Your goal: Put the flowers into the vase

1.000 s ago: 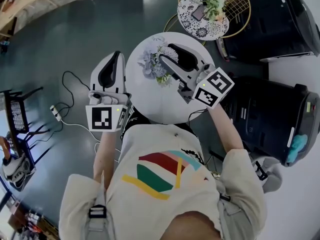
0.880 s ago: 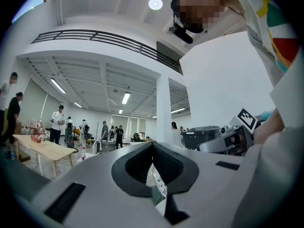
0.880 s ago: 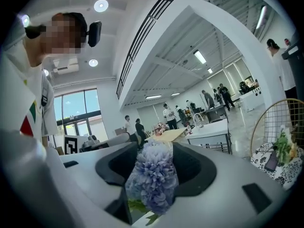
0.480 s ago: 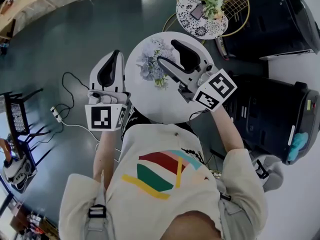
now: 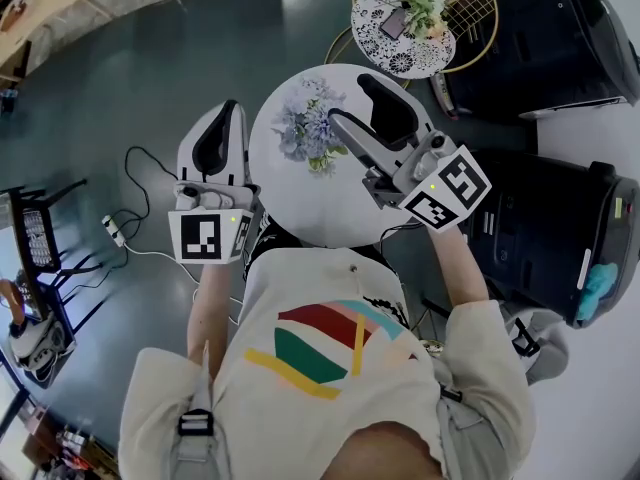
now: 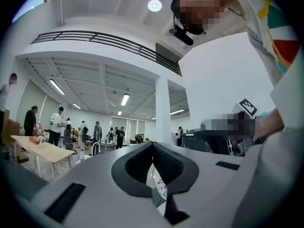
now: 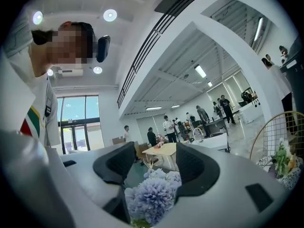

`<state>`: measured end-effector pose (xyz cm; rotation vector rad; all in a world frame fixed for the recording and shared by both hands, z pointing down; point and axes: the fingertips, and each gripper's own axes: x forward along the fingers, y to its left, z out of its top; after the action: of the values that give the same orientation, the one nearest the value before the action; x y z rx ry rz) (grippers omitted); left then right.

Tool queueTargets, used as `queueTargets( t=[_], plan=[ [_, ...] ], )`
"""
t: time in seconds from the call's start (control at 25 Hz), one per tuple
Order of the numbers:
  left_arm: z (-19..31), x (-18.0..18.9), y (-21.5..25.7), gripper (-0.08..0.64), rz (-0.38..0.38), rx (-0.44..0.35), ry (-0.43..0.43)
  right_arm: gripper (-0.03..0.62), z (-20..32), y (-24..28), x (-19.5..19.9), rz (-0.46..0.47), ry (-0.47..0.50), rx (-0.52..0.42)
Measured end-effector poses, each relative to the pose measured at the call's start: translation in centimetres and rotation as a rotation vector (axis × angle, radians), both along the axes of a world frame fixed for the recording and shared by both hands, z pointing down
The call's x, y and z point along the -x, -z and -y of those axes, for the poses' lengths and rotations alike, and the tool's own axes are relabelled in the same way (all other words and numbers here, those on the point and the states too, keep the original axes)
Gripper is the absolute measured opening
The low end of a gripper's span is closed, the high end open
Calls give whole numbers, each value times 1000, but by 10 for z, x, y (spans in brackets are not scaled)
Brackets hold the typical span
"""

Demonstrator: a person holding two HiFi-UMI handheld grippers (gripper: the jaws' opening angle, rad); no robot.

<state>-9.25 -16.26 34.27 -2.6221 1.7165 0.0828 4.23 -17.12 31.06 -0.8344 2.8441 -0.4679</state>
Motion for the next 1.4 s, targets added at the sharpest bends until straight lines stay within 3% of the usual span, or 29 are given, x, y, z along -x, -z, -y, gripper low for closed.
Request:
queueTargets(
  t=[0.2, 0.4, 0.56, 0.64, 0.72, 0.96, 1.4],
  plan=[
    [1, -2, 9, 3, -5, -22, -4, 262, 6, 29, -19, 25, -103, -80],
    [0, -7, 22, 4, -10, -48, -12, 262, 0, 50, -35, -42, -172, -188],
    [-1, -10, 34, 3, -11, -70, -16, 252, -2, 63, -53, -89, -289, -245],
    [-3, -12, 40, 5, -13, -80, -16, 171, -5, 67, -63, -123, -366, -275],
    [-4, -14, 44, 4, -17, -87, -18, 19, -9, 69, -75, -130, -453, -287],
    [-6, -22, 52, 4, -26, -94, -34, 11, -20, 66, -105, -75, -619, -230],
    [-6, -35, 52, 5, -24, -87, -68, 11, -42, 29, -120, -146, -658, -142]
  ],
)
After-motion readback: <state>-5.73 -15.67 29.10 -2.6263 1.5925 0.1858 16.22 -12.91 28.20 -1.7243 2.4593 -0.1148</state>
